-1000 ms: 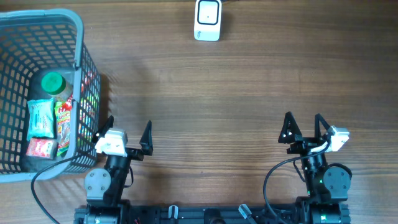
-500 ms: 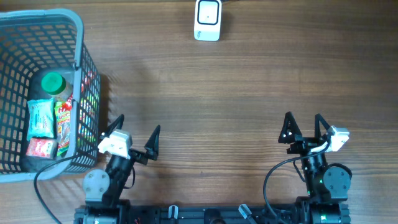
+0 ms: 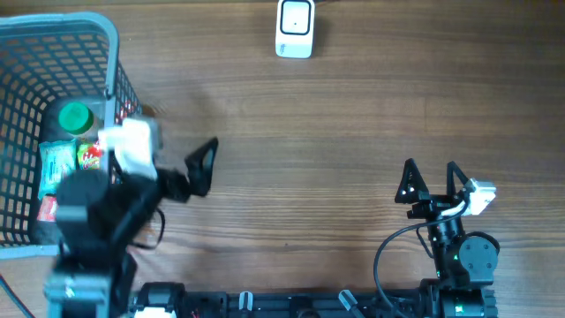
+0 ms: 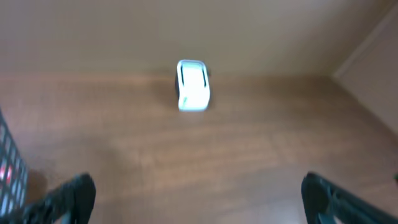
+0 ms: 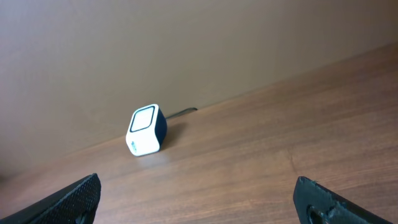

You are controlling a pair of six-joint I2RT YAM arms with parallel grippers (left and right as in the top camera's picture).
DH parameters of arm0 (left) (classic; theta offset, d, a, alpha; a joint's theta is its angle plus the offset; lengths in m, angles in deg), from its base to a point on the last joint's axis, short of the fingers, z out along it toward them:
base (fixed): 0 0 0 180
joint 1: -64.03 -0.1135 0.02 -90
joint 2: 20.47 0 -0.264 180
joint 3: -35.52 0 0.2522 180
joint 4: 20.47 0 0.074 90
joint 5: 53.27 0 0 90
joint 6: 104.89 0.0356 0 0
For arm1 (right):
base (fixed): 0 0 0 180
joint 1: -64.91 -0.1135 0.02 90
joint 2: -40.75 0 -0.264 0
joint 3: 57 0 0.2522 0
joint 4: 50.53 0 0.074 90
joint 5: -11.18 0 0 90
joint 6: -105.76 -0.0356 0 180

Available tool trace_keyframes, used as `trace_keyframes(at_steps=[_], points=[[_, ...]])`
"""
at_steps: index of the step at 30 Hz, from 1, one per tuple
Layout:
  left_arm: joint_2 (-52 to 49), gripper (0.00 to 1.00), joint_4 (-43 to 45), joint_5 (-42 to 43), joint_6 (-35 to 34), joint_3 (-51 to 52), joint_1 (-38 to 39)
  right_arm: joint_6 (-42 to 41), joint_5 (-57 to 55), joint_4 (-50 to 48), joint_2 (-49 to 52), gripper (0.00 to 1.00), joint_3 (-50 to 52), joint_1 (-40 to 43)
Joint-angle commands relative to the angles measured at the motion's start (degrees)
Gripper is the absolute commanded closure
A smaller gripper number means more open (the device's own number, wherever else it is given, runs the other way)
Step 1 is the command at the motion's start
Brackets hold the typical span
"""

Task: Scan the item barcode
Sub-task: 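Move the left gripper over the basket and look down inside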

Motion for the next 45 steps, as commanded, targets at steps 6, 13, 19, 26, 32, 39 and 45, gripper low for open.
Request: trace_keyframes(at_steps=[6, 13, 19, 26, 32, 39, 45], points=[[-12.94, 0.0, -7.8, 0.26, 0.72, -5.51, 0.02, -0.35, -0.61, -0.17, -0.31, 0.0, 0.04, -0.24], [-17.49, 0.0, -11.91, -1.7, 0.22, -11.39, -0.02, -0.37, -0.61, -0.17, -0.31, 0.0, 0.07, -0.24], [-18.62, 0.0, -15.1, -6.91, 0.35, -17.44, -0.02, -0.35, -0.61, -0.17, -0.31, 0.0, 0.07, -0.24], [-16.9, 0.0, -17.92, -7.13, 0.13, -17.86, -0.02, -0.37, -0.61, -0.17, -0.31, 0.0, 0.04, -0.24], [-14.05, 0.0, -21.79, -14.01, -2.67, -20.81, -0.02, -0.37, -0.61, -0.17, -0.31, 0.0, 0.07, -0.24], [-15.91, 0.0, -29.94, -18.18, -5.99, -37.51, -0.02, -0.37, -0.59, -0.17, -0.31, 0.0, 0.07, -1.31], [-21.49, 0.0, -34.4, -30.4, -10.23, -47.95, -0.02, -0.35, -0.59, -0.17, -0.31, 0.0, 0.04, -1.31]])
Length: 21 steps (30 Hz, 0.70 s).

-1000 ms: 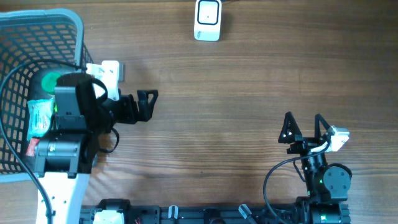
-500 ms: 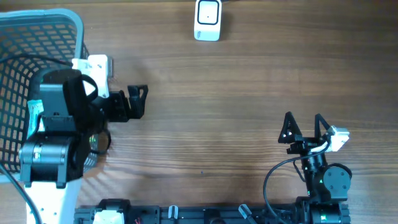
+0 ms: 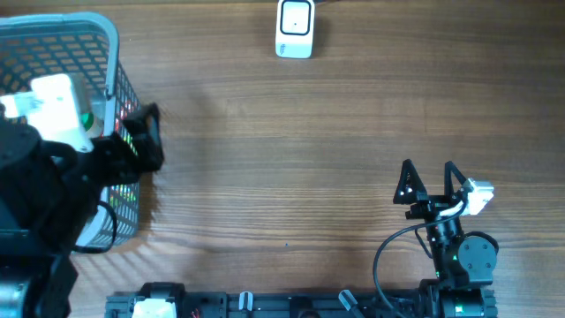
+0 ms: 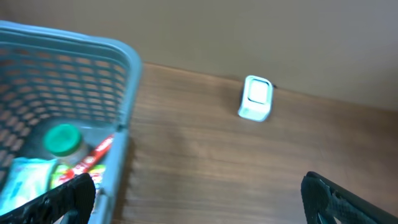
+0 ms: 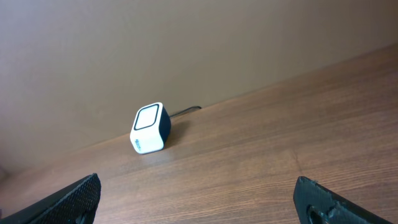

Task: Scan the item barcode
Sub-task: 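Move the left gripper over the basket and look down inside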

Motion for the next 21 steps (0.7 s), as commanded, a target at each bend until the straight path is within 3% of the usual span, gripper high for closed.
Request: trace_keyframes(at_steps=[1, 5, 11, 16, 21], points=[[-5.05, 0.0, -0.59, -13.16, -6.29, -5.14, -0.02, -0.37, -0.59, -0.17, -0.31, 0.0, 0.07, -0.28], [-9.27, 0.0, 0.35, -20.68, -11.54, -8.83, -2.43, -0.35, -0.59, -0.17, -0.31, 0.0, 0.07, -0.28], [-17.05, 0.0, -3.58, -16.31, -23.8, -8.94, -17.14, -0.35, -0.57, -0.17, -0.31, 0.0, 0.04, -0.28], [-24.33, 0.0, -5.79, -5.99, -23.74, -8.83, -30.03, -0.37, -0.59, -0.17, -0.31, 0.0, 0.04, -0.28], [-30.25, 0.0, -6.23, -2.64, -20.57, -8.83, -34.77, -0.35, -0.59, -0.17, -0.31, 0.0, 0.04, -0.28]])
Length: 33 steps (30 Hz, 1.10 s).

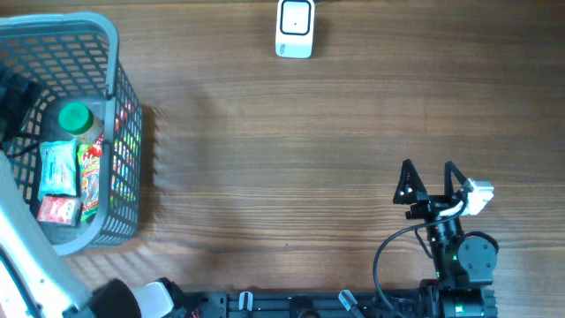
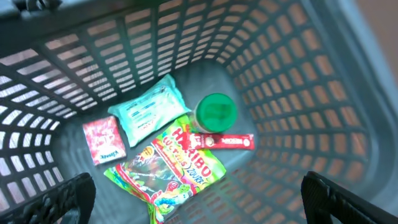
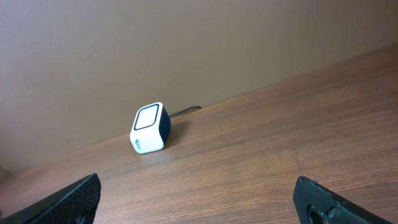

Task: Scan the item barcode
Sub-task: 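Move the left gripper over the basket and look down inside, then lower the left gripper onto the green-lidded jar in the basket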

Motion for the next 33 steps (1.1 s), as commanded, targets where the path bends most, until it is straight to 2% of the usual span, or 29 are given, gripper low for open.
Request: trace_keyframes(at_steps=[1, 17, 33], points=[[-3.04, 0.0, 0.24, 3.65, 1.49, -0.52, -1.51, -0.37, -0.59, -0.15, -0.31, 0.0, 0.07, -0.28], [-15.45, 0.0, 4.22, 4.07, 1.49, -0.07, -1.51, -0.37, -0.59, -0.15, -0.31, 0.0, 0.04, -0.28], [-18.73, 0.0, 20.79, 4.04, 1.46, 16.7, -2.89, -0.37, -0.59, -0.15, -0.31, 0.0, 0.04, -0.28]])
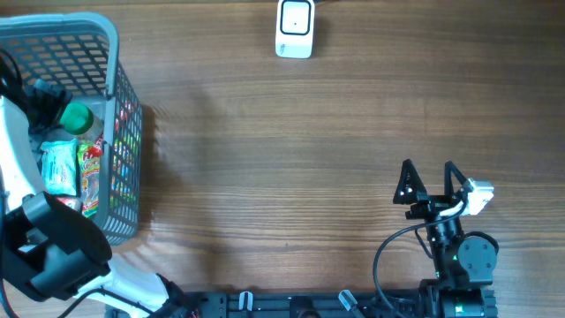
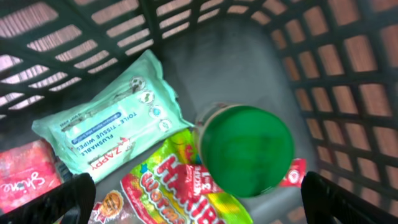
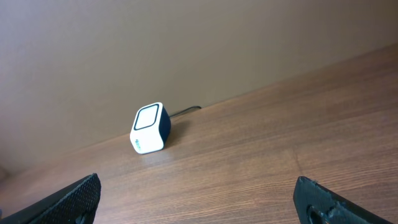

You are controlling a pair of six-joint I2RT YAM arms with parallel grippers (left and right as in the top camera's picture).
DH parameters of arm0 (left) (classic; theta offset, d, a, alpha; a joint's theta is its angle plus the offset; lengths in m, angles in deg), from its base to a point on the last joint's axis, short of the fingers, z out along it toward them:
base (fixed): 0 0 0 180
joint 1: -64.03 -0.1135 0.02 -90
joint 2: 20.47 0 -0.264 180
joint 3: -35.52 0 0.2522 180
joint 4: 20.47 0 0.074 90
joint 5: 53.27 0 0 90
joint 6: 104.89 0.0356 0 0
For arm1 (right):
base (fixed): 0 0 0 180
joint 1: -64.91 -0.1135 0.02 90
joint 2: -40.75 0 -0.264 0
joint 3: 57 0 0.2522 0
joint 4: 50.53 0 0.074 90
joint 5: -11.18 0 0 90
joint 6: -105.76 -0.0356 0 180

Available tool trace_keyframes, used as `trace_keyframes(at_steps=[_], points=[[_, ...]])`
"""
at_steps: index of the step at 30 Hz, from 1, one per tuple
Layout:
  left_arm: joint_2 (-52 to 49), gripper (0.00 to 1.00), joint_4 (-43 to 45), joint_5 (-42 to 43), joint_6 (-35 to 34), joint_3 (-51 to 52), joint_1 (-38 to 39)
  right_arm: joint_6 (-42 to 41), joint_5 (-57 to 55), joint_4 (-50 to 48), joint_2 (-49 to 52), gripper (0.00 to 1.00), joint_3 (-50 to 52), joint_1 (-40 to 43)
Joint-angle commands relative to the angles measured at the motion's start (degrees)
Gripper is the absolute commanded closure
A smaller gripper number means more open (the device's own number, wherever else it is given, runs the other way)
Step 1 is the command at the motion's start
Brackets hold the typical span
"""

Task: Scan the item barcode
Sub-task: 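Lower the left gripper onto the green-lidded jar in the basket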

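Observation:
A grey basket (image 1: 113, 53) at the table's left holds the items: a green-lidded jar (image 2: 247, 149), a mint pack of wipes (image 2: 106, 127), a Haribo bag (image 2: 180, 193), a red packet (image 2: 25, 177) and a red Nescafe stick (image 2: 297, 174). My left gripper (image 2: 199, 204) is open low inside the basket, its fingertips (image 2: 68, 199) spread wide just above the jar and the Haribo bag, holding nothing. The white scanner (image 1: 294, 28) stands at the table's far edge. My right gripper (image 3: 199, 202) is open and empty near the front right, facing the scanner (image 3: 149, 129).
The basket's walls (image 2: 348, 74) close round the left gripper on all sides. A cable runs back from the scanner to the wall. Bare wooden table (image 1: 291, 177) lies between basket, scanner and right arm.
My left gripper has gone lower into the basket; the jar and Haribo bag now fill its view. It is still open. The items and the right arm have not moved.
My left gripper was open over the table just right of the basket, facing the scanner. Then it was at the basket's right wall, then high over the basket looking down on all the items. Now it is low over the jar. The right arm stayed still.

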Motion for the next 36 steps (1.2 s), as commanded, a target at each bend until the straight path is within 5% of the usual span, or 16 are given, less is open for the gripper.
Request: trace_keyframes(at_steps=[1, 10, 16, 36], points=[[-0.44, 0.0, 2.6, 0.46, 0.48, 3.1, -1.51, -0.37, -0.57, -0.15, -0.31, 0.0, 0.04, -0.28], [-0.52, 0.0, 8.85, 4.5, 0.52, 6.84, -1.64, -0.35, -0.59, -0.15, -0.31, 0.0, 0.07, -0.28], [-0.52, 0.0, 12.59, 15.52, 6.51, 6.84, -1.62, -0.35, -0.59, -0.15, -0.31, 0.0, 0.04, -0.28], [-0.74, 0.0, 13.64, 11.08, 13.03, 6.84, 3.61, -0.37, -0.57, -0.15, -0.31, 0.0, 0.04, -0.28]])
